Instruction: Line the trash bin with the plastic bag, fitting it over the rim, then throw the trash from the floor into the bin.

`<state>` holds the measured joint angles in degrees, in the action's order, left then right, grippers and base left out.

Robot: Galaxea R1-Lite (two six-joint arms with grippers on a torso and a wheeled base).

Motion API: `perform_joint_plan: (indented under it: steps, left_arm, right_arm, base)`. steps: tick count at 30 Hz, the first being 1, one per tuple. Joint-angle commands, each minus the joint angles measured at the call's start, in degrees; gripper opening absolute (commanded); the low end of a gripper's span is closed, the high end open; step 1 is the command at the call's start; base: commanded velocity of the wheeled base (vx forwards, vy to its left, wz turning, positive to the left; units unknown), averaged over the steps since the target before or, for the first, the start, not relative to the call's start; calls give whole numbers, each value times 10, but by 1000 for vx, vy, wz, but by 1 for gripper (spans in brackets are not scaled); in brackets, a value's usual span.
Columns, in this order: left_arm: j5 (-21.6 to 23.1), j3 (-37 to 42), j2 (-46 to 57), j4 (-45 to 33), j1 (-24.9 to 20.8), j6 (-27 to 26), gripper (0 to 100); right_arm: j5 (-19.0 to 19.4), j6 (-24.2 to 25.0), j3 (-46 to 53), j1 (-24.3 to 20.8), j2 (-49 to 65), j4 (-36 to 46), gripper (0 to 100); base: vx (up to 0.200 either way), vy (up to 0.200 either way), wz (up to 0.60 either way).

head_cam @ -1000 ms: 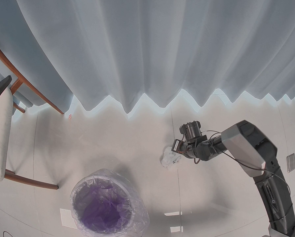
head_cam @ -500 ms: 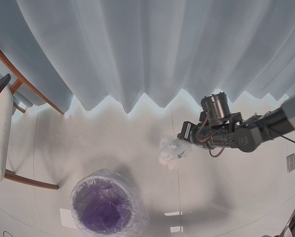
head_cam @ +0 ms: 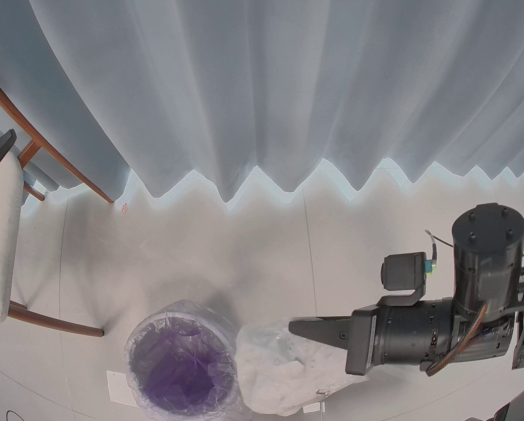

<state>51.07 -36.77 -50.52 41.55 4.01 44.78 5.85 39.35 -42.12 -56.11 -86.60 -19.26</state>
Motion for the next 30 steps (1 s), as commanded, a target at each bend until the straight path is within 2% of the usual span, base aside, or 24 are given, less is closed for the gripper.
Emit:
perform_joint_plan:
  steps: [1, 4, 11, 18, 21, 23, 28, 30]
  left_arm:
    - [-1, -1, 6, 2, -24, 24, 100]
    - [0, 0, 8, 2, -25, 37, 100]
    - [-1, -2, 7, 3, -24, 32, 100]
    - [-1, -2, 10, 3, -25, 32, 100]
    - [-1, -2, 10, 4, -25, 32, 100]
    - [-1, -1, 11, 4, -25, 32, 100]
    - [-1, -2, 11, 6, -24, 32, 100]
    - [-1, 3, 9, 29, -24, 32, 100]
  right_arm:
    - [4, 2, -4, -74, -199, -177, 0]
    - [4, 0, -44, -85, -262, -202, 0]
    - [4, 0, -118, -96, -357, -204, 0]
    - [3, 3, -169, -98, -387, -204, 0]
    - [-12, 1, -191, -97, -405, -204, 0]
    - [-25, -1, -194, -97, -410, -204, 0]
    - [-27, 2, -195, -102, -412, -205, 0]
    - [-28, 2, -198, -107, -416, -213, 0]
  base:
    - [0, 0, 0]
    - [0, 0, 0]
    - [0, 0, 0]
    - [0, 0, 0]
    - [0, 0, 0]
    - [0, 0, 0]
    - [0, 0, 0]
    - [0, 0, 0]
